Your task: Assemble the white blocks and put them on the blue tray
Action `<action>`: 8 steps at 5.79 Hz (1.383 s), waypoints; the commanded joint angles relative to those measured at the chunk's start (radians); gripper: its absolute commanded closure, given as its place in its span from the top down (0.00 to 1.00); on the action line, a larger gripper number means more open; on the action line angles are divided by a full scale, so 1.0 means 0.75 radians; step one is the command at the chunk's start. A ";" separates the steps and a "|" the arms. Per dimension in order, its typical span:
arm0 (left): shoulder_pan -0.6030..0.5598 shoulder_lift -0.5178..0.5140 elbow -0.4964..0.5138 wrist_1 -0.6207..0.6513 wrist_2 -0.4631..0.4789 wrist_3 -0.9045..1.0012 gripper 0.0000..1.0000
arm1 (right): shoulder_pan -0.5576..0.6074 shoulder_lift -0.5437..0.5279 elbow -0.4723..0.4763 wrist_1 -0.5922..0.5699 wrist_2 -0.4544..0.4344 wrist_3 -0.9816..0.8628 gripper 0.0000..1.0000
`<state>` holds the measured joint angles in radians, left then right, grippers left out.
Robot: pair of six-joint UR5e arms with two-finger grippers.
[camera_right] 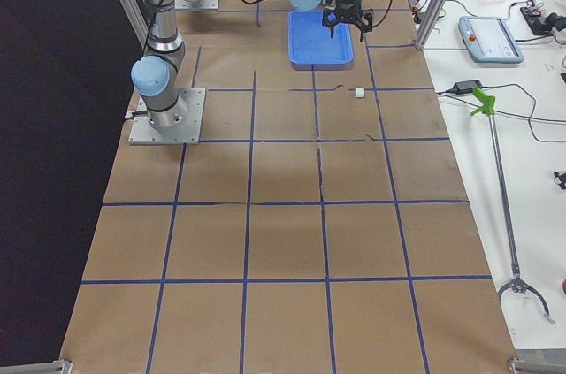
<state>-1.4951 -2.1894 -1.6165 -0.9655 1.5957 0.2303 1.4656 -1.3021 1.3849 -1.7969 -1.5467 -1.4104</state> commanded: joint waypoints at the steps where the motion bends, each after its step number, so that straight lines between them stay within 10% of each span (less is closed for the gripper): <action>1: 0.005 0.007 0.002 0.003 0.026 0.026 0.10 | -0.007 0.191 -0.159 -0.001 0.118 -0.310 1.00; 5: -0.045 0.133 0.030 -0.103 0.018 0.032 0.02 | -0.166 0.410 -0.102 -0.005 0.591 -0.708 1.00; 8: -0.456 0.136 0.006 -0.089 0.012 0.462 0.04 | -0.220 0.588 -0.065 -0.020 0.761 -0.803 1.00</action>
<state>-1.7662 -2.0813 -1.6057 -1.0405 1.6049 0.4383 1.3063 -0.8968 1.3293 -1.8097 -0.9980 -1.9942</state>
